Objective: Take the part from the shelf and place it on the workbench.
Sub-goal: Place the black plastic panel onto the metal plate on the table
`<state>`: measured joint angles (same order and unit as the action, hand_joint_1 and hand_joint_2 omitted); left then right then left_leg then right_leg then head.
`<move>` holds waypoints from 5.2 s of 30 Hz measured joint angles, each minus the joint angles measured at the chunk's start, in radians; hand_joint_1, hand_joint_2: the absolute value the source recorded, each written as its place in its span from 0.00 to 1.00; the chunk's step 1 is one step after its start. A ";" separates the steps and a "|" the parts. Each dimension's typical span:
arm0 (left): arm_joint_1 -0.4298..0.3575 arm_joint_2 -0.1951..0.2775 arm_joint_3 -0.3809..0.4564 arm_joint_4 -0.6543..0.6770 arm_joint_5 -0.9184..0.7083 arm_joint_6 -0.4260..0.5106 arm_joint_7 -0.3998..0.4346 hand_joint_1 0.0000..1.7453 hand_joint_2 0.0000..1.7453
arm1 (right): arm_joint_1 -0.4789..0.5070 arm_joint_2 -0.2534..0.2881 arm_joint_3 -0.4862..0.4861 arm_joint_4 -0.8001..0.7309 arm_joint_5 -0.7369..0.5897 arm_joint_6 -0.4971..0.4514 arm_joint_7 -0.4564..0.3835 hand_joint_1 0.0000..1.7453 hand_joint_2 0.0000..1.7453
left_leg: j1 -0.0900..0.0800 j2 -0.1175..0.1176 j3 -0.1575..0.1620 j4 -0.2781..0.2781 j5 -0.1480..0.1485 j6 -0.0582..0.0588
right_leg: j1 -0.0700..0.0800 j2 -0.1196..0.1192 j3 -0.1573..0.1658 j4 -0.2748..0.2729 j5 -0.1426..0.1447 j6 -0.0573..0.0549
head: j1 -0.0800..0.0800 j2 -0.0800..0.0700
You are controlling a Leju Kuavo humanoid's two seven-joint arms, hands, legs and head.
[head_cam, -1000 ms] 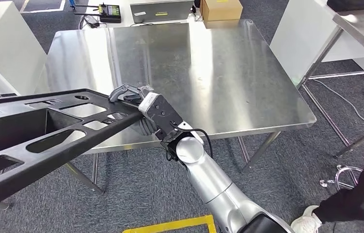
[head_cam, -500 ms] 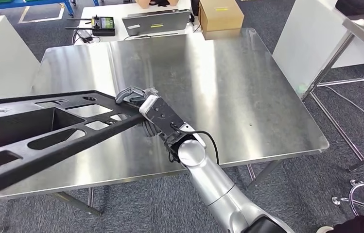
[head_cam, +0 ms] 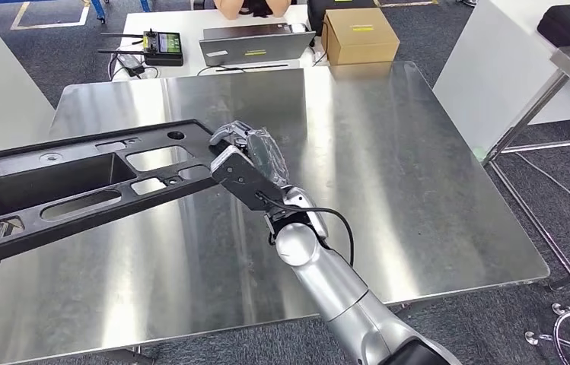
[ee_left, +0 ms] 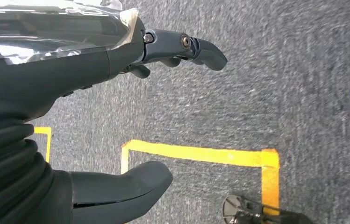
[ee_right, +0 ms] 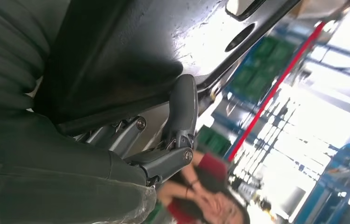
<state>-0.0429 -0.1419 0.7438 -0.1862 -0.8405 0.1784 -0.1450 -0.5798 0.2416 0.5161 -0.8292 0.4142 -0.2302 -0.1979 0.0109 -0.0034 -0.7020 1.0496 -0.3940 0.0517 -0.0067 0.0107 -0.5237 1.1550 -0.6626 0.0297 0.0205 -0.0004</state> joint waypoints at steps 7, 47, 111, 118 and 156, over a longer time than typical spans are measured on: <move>0.001 -0.003 0.020 0.000 0.004 0.000 0.000 0.00 1.00 | 0.007 -0.091 -0.043 0.015 0.349 -0.159 0.185 1.00 1.00 | -0.009 -0.020 0.055 -0.001 -0.046 0.002 | 0.009 -0.003 -0.094 -0.072 0.155 0.021 | -0.001 0.000; 0.011 -0.007 0.130 -0.001 0.001 0.020 -0.076 0.00 0.25 | 0.301 -0.400 -0.764 0.039 0.787 -0.203 0.285 0.00 0.00 | -0.018 -0.018 0.072 -0.007 -0.066 -0.001 | 0.010 0.002 -0.066 -0.134 0.190 -0.001 | 0.000 0.000; 0.002 -0.021 0.211 -0.002 -0.028 0.054 -0.081 0.00 0.00 | 0.353 -0.254 -0.686 -0.433 -0.115 -0.133 -0.246 0.00 0.00 | -0.018 -0.017 0.073 -0.007 -0.066 -0.002 | 0.010 0.003 -0.065 -0.134 0.190 -0.001 | 0.000 0.000; 0.002 -0.021 0.216 -0.002 -0.038 0.068 -0.072 0.00 0.00 | 0.333 -0.257 -0.750 -0.340 -0.226 -0.059 -0.112 0.00 0.00 | -0.018 -0.017 0.073 -0.007 -0.066 -0.002 | 0.010 0.003 -0.065 -0.134 0.190 -0.001 | 0.000 0.000; -0.008 -0.048 0.230 -0.001 -0.075 0.118 -0.085 0.00 0.00 | 0.257 -0.267 -1.016 -0.040 -0.956 0.151 -0.150 0.00 0.00 | -0.019 -0.017 0.074 -0.007 -0.066 -0.002 | 0.010 0.003 -0.064 -0.134 0.190 -0.001 | 0.000 0.000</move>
<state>-0.0506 -0.1895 0.9738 -0.1873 -0.9155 0.2965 -0.2304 -0.3230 -0.0251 -0.5003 -0.8691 -0.5416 -0.0791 -0.3476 -0.0080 -0.0203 -0.6279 1.0424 -0.4604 0.0497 0.0029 0.0137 -0.5877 1.0208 -0.4728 0.0286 0.0206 -0.0004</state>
